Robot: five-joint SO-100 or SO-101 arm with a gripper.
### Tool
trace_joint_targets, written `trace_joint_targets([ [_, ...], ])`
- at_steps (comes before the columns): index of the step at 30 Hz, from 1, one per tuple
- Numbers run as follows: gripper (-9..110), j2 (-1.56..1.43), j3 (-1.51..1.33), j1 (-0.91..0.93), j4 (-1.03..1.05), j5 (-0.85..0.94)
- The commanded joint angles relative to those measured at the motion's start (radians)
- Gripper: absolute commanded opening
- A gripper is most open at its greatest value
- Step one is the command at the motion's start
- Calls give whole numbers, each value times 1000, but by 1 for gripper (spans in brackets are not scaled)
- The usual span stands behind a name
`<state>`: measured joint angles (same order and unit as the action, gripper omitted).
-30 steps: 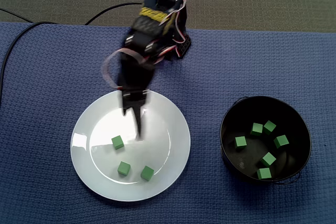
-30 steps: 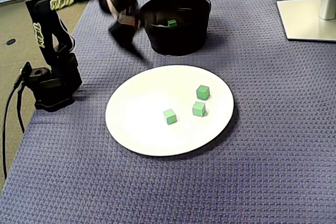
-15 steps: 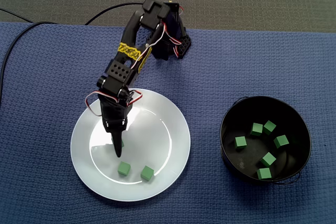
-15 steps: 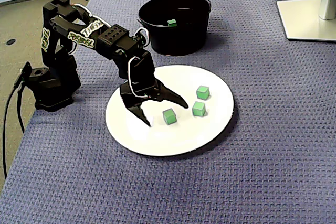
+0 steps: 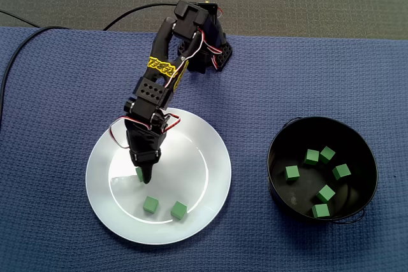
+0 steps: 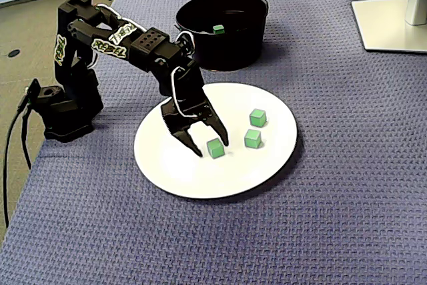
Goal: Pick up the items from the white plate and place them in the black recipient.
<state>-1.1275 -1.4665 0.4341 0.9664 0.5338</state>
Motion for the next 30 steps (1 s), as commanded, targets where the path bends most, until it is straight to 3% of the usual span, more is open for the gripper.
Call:
trace_joint_targets([
  [1, 7, -3, 38, -34, -21, -20],
  [6, 0, 0, 46, -35, -32, -28],
  [13, 0, -80, 133, -3, 86, -81],
  [21, 0, -635, 377, -40, 466, -273],
  [26, 0, -893, 443, -351, 436, -451],
  [30, 0, -828, 486, -724, 407, -601],
])
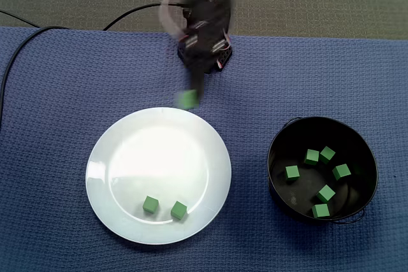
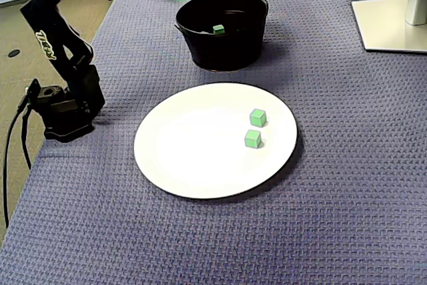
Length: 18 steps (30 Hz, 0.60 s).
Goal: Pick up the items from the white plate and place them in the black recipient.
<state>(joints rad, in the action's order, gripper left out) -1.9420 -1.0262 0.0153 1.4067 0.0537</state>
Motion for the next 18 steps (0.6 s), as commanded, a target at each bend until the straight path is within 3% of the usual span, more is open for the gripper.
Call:
trace_joint_targets([
  [1, 0, 12, -2, -377, -81, -144],
  [6, 0, 400, 57, -592, -121, -135],
  [14, 0, 1043, 325, -632, -123, -41],
  [15, 6, 1077, 347, -641, -101, -15],
  [17, 41, 1095, 364, -660, -48, 54],
  [18, 49, 1085, 370, -664, -11, 87],
])
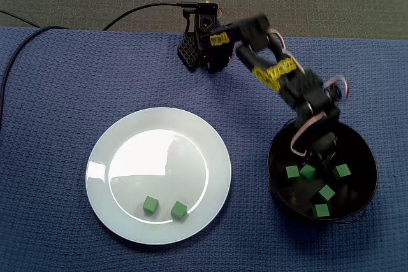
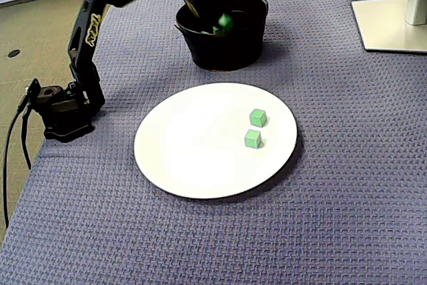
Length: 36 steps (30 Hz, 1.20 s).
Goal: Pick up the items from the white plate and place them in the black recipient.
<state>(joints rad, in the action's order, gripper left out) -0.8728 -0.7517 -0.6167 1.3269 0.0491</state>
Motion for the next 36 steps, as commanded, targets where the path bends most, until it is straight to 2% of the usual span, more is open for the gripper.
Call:
trace_joint_targets([
  [1, 51, -14, 95, -34, 100, 106],
  [4, 51, -169, 72, -2, 202, 161],
  [8, 49, -436, 3, 158, 272, 453],
  [10, 43, -545, -60, 295, 229, 597],
  [17, 49, -666, -367, 669, -38, 986],
  [22, 48, -560, -497, 770, -321, 1095],
  [25, 46, -517, -589, 788, -529, 1092],
  [29, 46, -497, -703, 795, -641, 1123],
  [32, 47, -489, -816, 804, -804, 1138],
  [36, 49, -469, -882, 805, -879, 1149],
])
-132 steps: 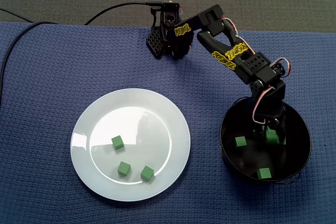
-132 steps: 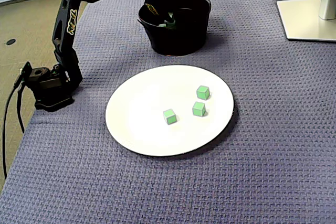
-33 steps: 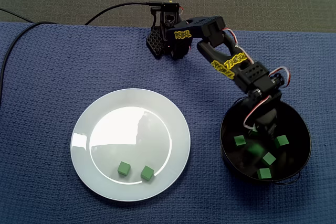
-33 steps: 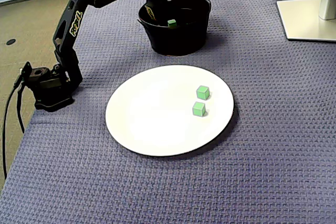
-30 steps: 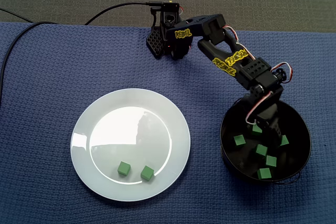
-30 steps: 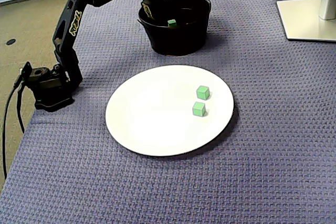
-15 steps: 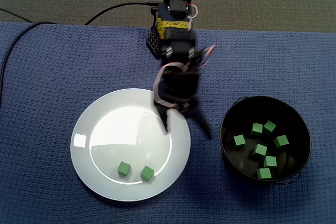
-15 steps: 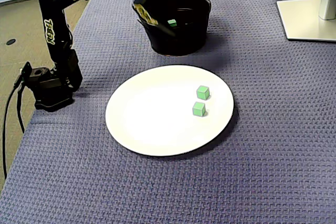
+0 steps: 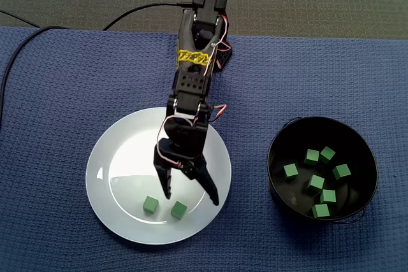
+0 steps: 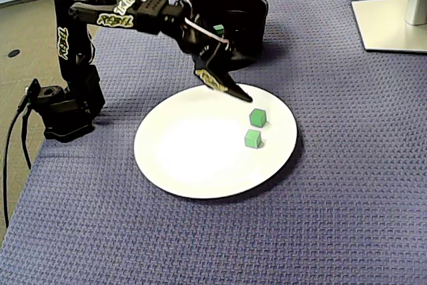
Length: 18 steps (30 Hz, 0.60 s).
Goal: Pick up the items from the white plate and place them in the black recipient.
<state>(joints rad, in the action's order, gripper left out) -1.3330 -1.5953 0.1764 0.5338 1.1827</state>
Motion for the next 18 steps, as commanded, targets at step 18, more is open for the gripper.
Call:
trace_joint_targets([
  [18, 44, 77, -150, 9, -324, -66],
])
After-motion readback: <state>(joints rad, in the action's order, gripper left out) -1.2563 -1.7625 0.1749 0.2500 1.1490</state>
